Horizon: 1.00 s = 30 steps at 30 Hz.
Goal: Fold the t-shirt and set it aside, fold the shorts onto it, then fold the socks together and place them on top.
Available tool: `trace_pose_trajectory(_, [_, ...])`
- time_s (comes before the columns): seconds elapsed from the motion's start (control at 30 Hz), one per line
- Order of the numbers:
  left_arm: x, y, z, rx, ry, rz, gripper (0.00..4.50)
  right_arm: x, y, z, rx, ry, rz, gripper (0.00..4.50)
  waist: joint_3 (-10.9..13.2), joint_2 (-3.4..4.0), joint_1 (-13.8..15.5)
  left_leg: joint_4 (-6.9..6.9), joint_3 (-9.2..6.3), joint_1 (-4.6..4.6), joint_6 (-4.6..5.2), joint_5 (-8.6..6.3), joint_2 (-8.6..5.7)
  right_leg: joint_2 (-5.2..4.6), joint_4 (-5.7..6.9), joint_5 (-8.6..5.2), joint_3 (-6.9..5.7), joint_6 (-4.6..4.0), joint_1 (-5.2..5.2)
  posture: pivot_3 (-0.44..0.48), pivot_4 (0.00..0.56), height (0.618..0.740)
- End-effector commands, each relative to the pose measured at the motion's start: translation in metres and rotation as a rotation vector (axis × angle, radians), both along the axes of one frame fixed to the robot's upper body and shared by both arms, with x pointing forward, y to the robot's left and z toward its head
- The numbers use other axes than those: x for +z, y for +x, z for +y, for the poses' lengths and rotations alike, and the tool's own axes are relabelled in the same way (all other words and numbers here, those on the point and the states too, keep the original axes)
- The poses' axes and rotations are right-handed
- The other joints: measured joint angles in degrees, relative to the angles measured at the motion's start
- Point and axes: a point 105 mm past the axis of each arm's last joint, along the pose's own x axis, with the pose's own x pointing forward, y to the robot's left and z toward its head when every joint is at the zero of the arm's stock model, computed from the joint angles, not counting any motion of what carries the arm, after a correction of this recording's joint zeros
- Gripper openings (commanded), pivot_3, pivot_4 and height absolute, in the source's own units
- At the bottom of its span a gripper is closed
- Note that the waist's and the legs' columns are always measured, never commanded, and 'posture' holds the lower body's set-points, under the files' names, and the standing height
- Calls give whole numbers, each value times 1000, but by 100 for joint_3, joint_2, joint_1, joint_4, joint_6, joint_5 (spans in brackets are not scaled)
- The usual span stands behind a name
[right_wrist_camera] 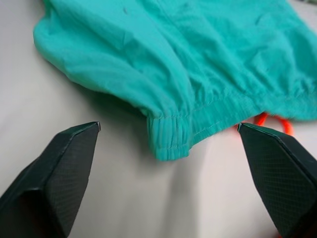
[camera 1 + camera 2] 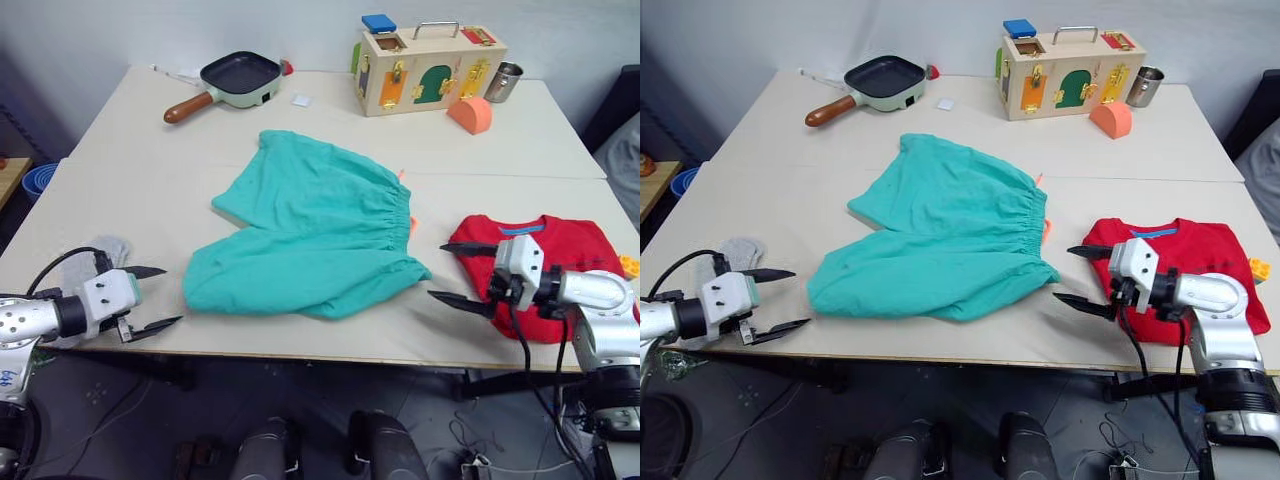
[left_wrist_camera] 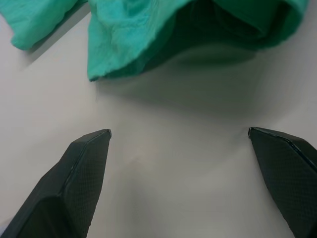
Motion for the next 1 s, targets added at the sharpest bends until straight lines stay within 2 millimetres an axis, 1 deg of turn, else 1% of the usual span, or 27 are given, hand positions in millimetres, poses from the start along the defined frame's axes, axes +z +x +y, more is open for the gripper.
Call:
trace_pose_trajectory(0.03, [24,-15,-31,-204,-62,-130,4482,10,-13,7,110,-22,-105,4500,0,0,3,0,0,0,0,0,-1,-1,0,0,0,0,0,0,150,740])
trace_pose_trajectory(0.07, [27,-18,-45,-253,-100,-134,4482,8,-16,14,144,-28,-112,4500,0,0,7,-1,0,-1,1,-2,-1,-3,-1,0,0,0,0,0,150,740])
trace_pose_trajectory(0.13, [27,-20,-63,-303,-120,-136,4482,3,-20,27,204,-46,-126,4500,0,0,4,1,-6,-1,2,-3,-3,-4,0,0,-1,0,4,0,150,740])
trace_pose_trajectory(0.2, [17,-20,-80,-346,-77,-126,4482,-6,-20,41,235,-83,-149,4500,0,1,-2,2,-5,0,0,-2,-3,-1,3,0,-2,0,4,0,150,740])
trace_pose_trajectory(0.23, [10,-18,-85,-350,-45,-127,4482,-10,-20,47,243,-94,-161,4500,-1,3,-1,2,-4,0,-1,-2,-3,0,5,0,-2,0,4,0,150,740])
trace_pose_trajectory(0.3, [3,-12,-90,-336,-11,-149,4482,-16,-16,55,241,-113,-190,4500,-1,3,-6,1,2,6,-1,-1,-4,4,7,0,-1,0,5,0,150,740])
trace_pose_trajectory(0.4, [-3,-2,-94,-317,6,-177,4482,-19,-9,66,237,-127,-238,4500,-1,2,-7,0,8,5,-1,-1,-4,7,9,0,2,0,2,0,150,740])
trace_pose_trajectory(0.5, [-14,4,-96,-330,57,-165,4482,-24,-4,77,261,-170,-261,4500,-1,3,-7,2,8,6,0,0,-4,6,14,0,2,0,2,0,150,740])
trace_pose_trajectory(0.57, [-18,29,-83,-225,110,-176,4500,-27,5,85,256,-189,-285,4122,-1,3,19,1,7,6,0,0,-3,5,17,0,2,0,2,0,150,740])
trace_pose_trajectory(0.6, [-19,38,-78,-190,123,-180,4500,-27,9,87,251,-194,-297,3932,-1,3,30,5,2,13,3,2,-5,4,26,0,-2,0,12,0,150,740])
trace_pose_trajectory(0.63, [-20,42,-77,-177,128,-173,4187,-26,11,89,250,-191,-305,3506,-1,3,25,8,3,16,9,9,-11,1,17,0,1,0,14,0,150,740])
trace_pose_trajectory(0.67, [-21,44,-76,-173,122,-163,4085,-25,12,89,251,-190,-310,3224,-1,3,14,7,3,18,9,12,-11,-1,20,2,2,0,16,0,150,740])
trace_pose_trajectory(0.73, [-24,45,-77,-187,120,-131,3574,-25,12,90,257,-191,-315,2529,-1,3,0,4,4,41,7,13,-12,-5,30,3,5,-1,32,0,150,740])
trace_pose_trajectory(0.83, [-25,47,-76,-190,107,-88,2632,-26,14,89,253,-199,-318,1450,-2,4,-6,-5,-1,76,-2,7,-8,-4,25,2,4,-2,66,0,150,740])
trace_pose_trajectory(0.93, [-23,45,-79,-173,-7,-4,1663,-23,19,88,230,-181,-322,379,-2,5,-10,-5,-1,77,-4,7,-6,-3,28,1,4,-3,66,0,150,740])
trace_pose_trajectory(0.97, [-21,41,-84,-192,-57,37,1384,-21,19,87,228,-170,-318,65,-2,5,-12,-5,-1,77,-4,7,-5,-3,31,1,3,-3,66,0,150,740])
trace_pose_trajectory(1.0, [-19,38,-87,-209,-83,66,1061,-20,18,87,232,-161,-309,0,-2,5,-12,-5,-1,76,-4,8,-5,-2,33,1,3,-3,66,0,150,740])
